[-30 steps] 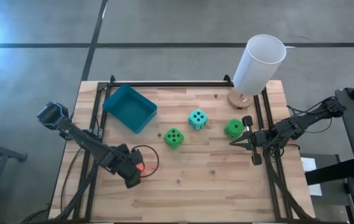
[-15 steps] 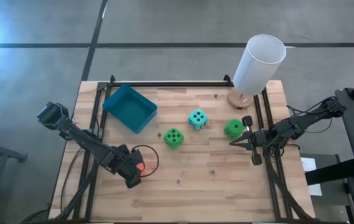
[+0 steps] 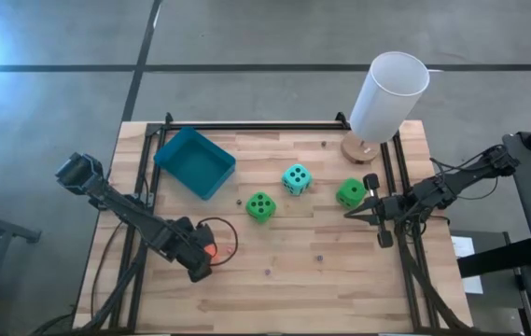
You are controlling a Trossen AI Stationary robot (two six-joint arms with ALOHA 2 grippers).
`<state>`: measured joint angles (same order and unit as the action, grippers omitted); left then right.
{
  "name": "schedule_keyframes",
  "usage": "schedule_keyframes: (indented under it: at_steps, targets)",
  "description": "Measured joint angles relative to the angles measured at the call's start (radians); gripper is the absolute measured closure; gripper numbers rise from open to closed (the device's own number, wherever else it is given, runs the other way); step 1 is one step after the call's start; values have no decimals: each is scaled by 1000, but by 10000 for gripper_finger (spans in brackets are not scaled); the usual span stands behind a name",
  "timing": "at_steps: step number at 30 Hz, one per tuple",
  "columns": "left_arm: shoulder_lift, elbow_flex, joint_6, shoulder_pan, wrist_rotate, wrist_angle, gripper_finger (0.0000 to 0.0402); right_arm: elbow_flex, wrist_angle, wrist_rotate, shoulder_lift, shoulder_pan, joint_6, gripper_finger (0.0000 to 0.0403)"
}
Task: Pick & Place Dice
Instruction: Put the big orange dice into the blue bin
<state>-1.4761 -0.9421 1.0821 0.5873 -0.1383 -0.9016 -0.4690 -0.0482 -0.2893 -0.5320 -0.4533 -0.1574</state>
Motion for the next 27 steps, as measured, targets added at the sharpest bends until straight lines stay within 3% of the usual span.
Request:
schedule_keyframes:
  at_steps: [11,27]
  targets:
    - [0,0,0,0,0,0,44,0,0,0,0,0,0,394]
    - [0,-15,38,-1,1,-32,65,0,0,0,0,0,0,394]
